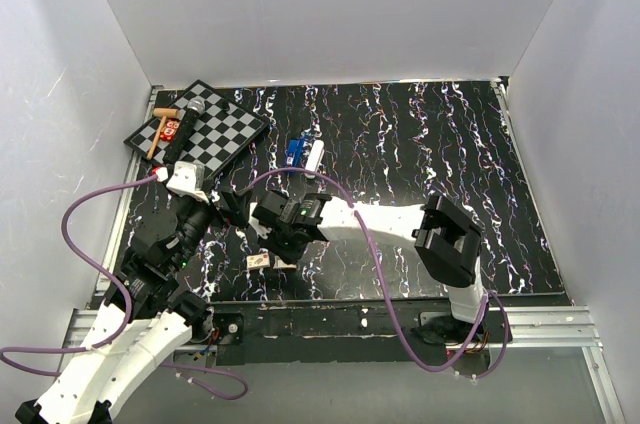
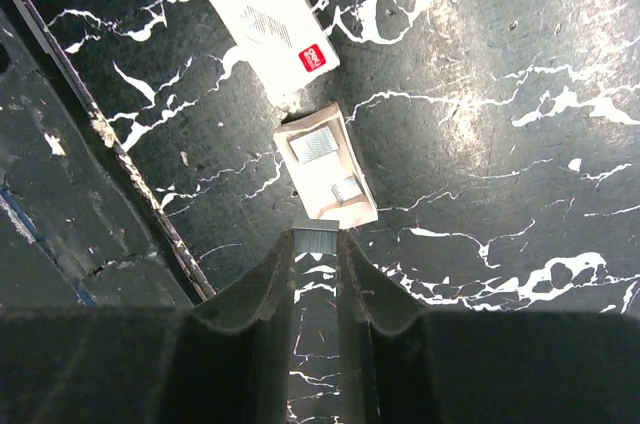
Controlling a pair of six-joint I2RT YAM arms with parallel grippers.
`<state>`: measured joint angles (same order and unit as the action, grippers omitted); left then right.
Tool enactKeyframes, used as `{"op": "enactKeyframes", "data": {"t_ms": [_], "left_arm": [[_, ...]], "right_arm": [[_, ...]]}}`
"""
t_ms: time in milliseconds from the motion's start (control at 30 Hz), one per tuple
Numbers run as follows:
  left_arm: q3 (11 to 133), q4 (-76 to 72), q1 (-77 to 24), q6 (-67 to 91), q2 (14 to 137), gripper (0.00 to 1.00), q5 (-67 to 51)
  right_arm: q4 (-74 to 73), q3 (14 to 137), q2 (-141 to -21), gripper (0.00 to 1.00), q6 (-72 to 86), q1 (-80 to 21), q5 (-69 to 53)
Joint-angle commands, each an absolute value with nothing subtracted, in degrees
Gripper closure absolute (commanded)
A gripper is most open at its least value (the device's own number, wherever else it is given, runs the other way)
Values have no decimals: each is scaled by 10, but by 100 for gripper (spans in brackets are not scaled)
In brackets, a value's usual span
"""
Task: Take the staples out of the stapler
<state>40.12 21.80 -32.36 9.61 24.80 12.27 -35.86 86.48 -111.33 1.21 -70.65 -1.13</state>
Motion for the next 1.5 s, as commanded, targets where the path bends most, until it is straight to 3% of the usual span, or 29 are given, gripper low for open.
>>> {"op": "enactKeyframes", "data": {"t_ms": [0,667,1467], "left_arm": [[399,210,-321,93,246,2,129],[399,210,-321,93,246,2,129],[397,210,-321,92,243,2,132]], "right_arm": [[-341,896,-1128,82,2,-711,-20],[-352,913,-1160,79,-13,-717,-18],[-345,929,-1176,67,-4,-717,22]]}}
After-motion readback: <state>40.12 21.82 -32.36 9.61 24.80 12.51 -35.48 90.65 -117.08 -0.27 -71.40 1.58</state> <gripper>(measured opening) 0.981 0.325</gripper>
